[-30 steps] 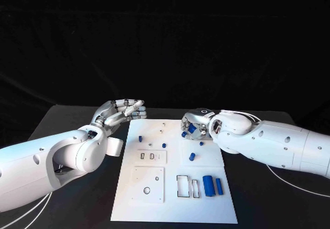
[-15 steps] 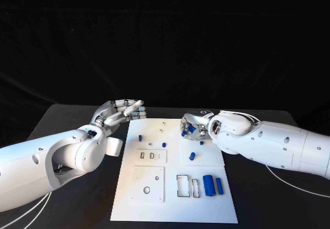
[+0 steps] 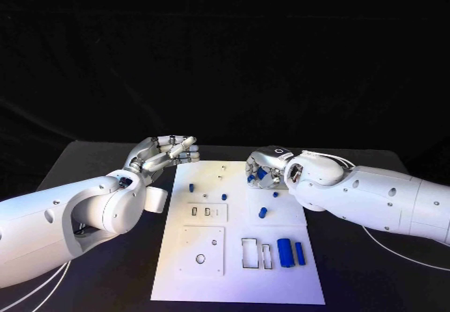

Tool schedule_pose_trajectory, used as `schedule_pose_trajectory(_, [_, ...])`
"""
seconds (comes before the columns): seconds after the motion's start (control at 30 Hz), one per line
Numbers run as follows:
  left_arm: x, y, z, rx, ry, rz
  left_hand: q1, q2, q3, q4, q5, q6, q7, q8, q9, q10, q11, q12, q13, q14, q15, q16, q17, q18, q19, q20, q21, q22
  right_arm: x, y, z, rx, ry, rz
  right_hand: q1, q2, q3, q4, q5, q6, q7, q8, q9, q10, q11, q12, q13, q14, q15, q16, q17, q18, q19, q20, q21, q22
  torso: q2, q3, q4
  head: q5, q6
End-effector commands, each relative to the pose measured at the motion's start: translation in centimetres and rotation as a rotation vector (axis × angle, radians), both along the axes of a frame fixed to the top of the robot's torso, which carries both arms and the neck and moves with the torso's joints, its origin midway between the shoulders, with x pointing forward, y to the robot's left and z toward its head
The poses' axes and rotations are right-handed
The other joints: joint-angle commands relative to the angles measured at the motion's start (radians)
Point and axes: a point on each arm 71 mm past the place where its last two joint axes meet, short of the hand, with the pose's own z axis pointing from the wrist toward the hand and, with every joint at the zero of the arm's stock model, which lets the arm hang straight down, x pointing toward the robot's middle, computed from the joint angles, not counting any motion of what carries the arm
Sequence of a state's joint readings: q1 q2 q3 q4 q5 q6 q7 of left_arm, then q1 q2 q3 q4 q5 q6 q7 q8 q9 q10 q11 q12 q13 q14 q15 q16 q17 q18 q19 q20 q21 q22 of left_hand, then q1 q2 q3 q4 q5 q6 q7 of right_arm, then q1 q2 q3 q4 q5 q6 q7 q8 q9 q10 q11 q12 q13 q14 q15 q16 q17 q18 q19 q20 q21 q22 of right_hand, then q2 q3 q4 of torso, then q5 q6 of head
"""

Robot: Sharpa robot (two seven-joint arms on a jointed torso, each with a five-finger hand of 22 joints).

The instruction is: Assemble the parts on the task board

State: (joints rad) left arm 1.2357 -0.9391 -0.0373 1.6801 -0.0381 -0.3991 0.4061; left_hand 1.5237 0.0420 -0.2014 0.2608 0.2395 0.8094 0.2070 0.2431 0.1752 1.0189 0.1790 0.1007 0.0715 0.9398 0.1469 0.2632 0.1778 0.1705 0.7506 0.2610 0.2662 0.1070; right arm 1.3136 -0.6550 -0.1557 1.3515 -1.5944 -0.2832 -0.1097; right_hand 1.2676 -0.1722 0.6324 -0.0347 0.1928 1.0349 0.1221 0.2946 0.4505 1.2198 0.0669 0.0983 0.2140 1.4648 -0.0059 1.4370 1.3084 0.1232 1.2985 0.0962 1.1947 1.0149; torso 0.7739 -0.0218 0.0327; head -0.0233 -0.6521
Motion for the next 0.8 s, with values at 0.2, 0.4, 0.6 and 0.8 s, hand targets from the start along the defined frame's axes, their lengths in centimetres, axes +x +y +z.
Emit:
schedule_pose_trajectory(0.2, [0.1, 0.2, 0.1, -0.003, 0.000, -0.002, -0.006, 0.002, -0.008, -0.002, -0.003, -0.009, 0.020, -0.005, -0.001, 0.002, 0.007, -0.005, 0.001, 0.004, 0.003, 0.005, 0.002, 0.012, 0.009, 0.001, -0.002, -0.002, -0.4, 0.6, 1.2, 0.085, -0.107, -0.017, 0.012, 0.015, 0.012, -0.001, -0.008, 0.009, -0.001, 0.009, 0.036, 0.017, -0.007, 0.005, 0.004, 0.061, -0.009, 0.006, 0.007, -0.008, 0.001, -0.007, 0.006, 0.005, 0.002, -0.0004, 0.0007, 0.002, 0.005])
schedule_pose_trajectory(0.4, [0.1, 0.2, 0.1, -0.004, 0.001, 0.000, -0.006, 0.002, -0.008, -0.002, -0.003, -0.010, 0.021, -0.005, -0.001, 0.002, 0.007, -0.005, 0.001, 0.004, 0.003, 0.004, 0.002, 0.012, 0.009, 0.002, -0.002, -0.002, 0.3, 1.5, 1.6, 0.105, -0.138, -0.030, 0.011, 0.014, 0.016, -0.001, -0.007, 0.006, 0.000, 0.009, 0.040, 0.016, -0.007, 0.004, 0.004, 0.061, -0.009, 0.006, 0.005, -0.008, -0.001, -0.007, 0.006, 0.004, 0.005, 0.0003, 0.0015, 0.004, 0.009])
schedule_pose_trajectory(0.6, [0.1, 0.1, 0.1, -0.006, 0.001, -0.003, -0.005, 0.003, -0.011, -0.002, -0.002, -0.011, 0.021, -0.005, -0.001, 0.002, 0.007, -0.007, 0.001, 0.002, 0.004, 0.003, 0.003, 0.011, 0.006, 0.002, -0.005, -0.004, 1.0, 3.0, 1.7, 0.117, -0.161, -0.035, 0.009, 0.009, 0.023, -0.001, -0.004, -0.002, 0.002, 0.008, 0.045, 0.010, -0.004, 0.000, 0.005, 0.060, -0.008, 0.007, 0.004, -0.007, -0.005, -0.007, 0.003, 0.000, 0.008, -0.0001, 0.0025, 0.004, 0.013])
schedule_pose_trajectory(0.8, [0.1, 0.0, 0.1, -0.007, 0.002, -0.006, -0.005, 0.004, -0.012, -0.002, -0.002, -0.011, 0.021, -0.005, -0.001, 0.002, 0.007, -0.007, 0.001, 0.002, 0.005, 0.003, 0.003, 0.011, 0.005, 0.002, -0.006, -0.004, 1.5, 4.2, 1.8, 0.122, -0.174, -0.030, 0.006, 0.005, 0.028, -0.001, -0.004, -0.007, 0.004, 0.006, 0.049, 0.006, -0.002, -0.003, 0.005, 0.060, -0.006, 0.008, 0.004, -0.007, -0.007, -0.006, 0.003, 0.001, 0.011, -0.0006, 0.0066, 0.001, 0.014])
